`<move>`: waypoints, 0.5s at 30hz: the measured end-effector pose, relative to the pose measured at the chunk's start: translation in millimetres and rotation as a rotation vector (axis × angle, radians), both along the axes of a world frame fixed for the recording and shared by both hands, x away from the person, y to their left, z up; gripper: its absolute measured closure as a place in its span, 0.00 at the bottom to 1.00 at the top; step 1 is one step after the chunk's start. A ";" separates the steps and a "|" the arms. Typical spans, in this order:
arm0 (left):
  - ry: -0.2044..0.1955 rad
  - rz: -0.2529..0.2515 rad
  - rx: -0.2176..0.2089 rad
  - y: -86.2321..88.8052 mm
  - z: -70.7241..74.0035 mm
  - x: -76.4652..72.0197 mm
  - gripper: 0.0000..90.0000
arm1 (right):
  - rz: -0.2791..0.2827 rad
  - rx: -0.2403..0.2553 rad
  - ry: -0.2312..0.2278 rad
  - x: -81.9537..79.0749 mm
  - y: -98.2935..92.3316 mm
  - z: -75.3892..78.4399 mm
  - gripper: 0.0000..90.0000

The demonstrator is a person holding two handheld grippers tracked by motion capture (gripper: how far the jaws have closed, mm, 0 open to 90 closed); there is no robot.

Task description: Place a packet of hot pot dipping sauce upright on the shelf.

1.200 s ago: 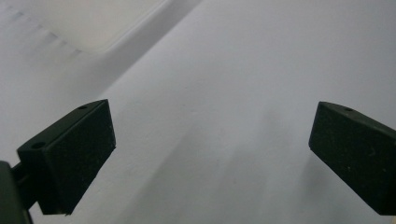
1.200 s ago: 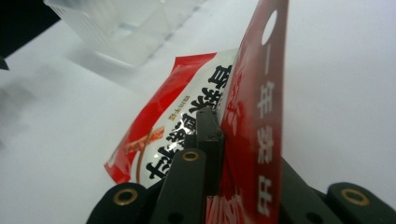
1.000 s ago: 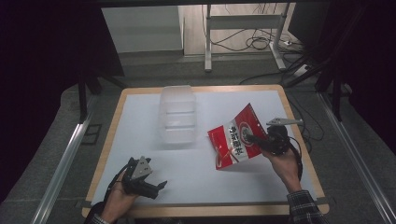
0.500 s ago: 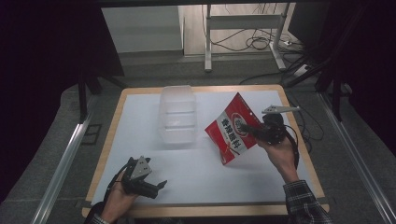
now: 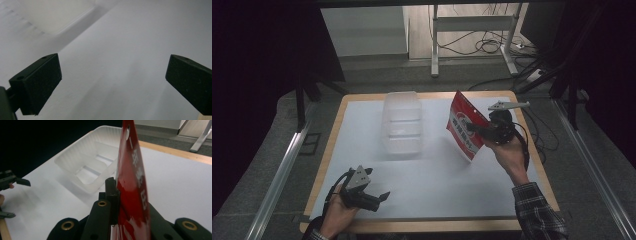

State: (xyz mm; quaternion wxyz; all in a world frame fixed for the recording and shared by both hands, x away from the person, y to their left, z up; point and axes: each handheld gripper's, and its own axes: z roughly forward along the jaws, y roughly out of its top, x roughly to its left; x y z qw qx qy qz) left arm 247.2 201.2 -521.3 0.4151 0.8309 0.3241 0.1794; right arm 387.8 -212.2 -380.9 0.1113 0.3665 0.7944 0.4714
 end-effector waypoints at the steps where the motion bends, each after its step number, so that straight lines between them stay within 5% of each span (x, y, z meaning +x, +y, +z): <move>1: 0.001 -0.005 -0.019 0.8 0.8 -0.2 0.00 | -0.001 0.004 0.000 1.2 -0.1 1.2 0.97; 7: 0.009 -0.006 -0.085 4.9 3.4 0.0 0.00 | 0.013 0.026 -0.002 7.6 2.0 7.9 0.97; 15: 0.008 0.009 -0.102 7.6 4.5 0.3 0.00 | 0.044 0.008 -0.021 15.7 14.7 19.1 0.97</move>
